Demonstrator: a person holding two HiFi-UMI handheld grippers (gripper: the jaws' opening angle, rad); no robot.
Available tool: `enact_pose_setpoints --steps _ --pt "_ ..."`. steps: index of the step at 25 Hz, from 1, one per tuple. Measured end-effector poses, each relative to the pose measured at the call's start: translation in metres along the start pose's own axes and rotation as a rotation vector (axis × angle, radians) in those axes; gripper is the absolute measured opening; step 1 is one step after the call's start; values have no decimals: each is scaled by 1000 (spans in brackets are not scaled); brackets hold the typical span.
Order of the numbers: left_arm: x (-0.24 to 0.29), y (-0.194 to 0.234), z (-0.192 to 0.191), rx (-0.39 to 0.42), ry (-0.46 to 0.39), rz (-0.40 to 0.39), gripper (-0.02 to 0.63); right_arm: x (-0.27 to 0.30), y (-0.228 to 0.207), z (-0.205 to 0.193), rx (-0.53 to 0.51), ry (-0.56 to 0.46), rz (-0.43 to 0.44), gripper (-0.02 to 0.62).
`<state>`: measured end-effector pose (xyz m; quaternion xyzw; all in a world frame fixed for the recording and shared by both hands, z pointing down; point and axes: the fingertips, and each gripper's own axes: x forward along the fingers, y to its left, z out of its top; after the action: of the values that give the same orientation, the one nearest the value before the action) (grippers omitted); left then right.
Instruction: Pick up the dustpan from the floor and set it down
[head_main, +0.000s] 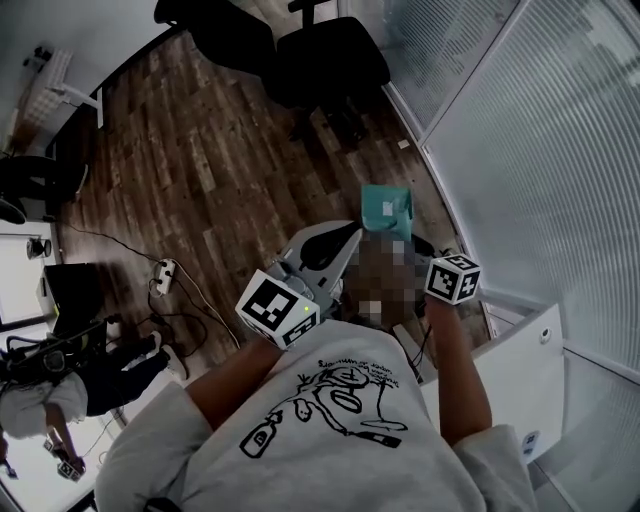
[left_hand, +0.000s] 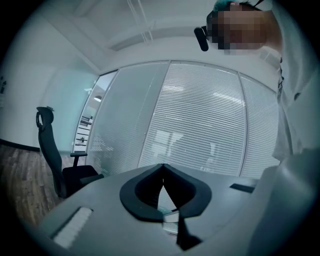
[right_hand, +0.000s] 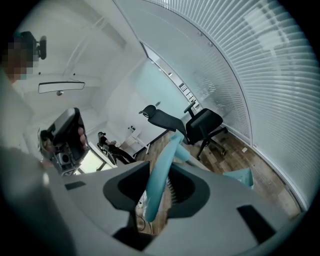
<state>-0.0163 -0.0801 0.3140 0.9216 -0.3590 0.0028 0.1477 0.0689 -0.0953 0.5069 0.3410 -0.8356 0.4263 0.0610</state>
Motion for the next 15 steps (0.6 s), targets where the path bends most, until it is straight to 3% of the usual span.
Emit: enact_pose_setpoints --steps 15 --pt "6 -4 1 27 -14 -11 2 -59 75 45 -25 -86 23 95"
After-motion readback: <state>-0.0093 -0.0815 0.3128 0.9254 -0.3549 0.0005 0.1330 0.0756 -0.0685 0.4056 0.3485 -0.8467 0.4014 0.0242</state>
